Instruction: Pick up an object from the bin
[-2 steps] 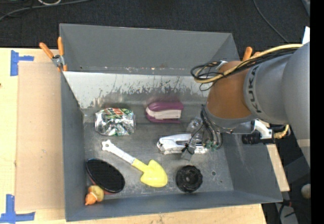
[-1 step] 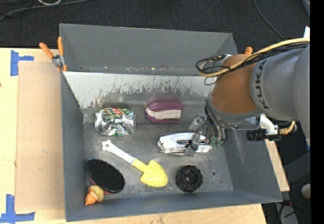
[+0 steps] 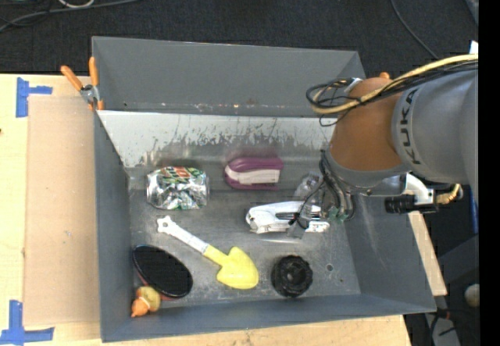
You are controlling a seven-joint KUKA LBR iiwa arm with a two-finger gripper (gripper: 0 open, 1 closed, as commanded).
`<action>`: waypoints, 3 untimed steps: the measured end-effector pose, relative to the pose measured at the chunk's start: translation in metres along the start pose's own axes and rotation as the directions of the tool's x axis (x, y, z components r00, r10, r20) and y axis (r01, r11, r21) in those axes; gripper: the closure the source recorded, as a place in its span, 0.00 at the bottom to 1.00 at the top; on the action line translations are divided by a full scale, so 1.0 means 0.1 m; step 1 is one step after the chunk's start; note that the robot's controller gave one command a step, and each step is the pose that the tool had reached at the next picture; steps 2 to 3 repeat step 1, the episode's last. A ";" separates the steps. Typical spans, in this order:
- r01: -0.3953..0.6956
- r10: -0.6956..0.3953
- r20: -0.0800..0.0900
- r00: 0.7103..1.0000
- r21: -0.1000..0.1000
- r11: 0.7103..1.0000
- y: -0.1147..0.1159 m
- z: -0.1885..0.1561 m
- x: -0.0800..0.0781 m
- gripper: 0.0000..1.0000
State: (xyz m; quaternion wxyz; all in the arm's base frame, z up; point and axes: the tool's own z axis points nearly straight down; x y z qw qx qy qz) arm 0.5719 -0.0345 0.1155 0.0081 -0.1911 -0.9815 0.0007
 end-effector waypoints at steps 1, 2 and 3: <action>0.001 -0.001 -0.003 1.000 0.000 1.000 0.00 -0.10 0.01 1.00; 0.001 -0.001 -0.003 1.000 0.000 1.000 0.00 -0.10 0.01 1.00; 0.001 -0.001 -0.003 1.000 0.000 1.000 0.00 -0.10 0.01 1.00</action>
Offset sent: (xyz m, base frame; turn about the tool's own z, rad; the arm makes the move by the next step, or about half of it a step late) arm -0.0009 0.0000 0.0596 -0.0009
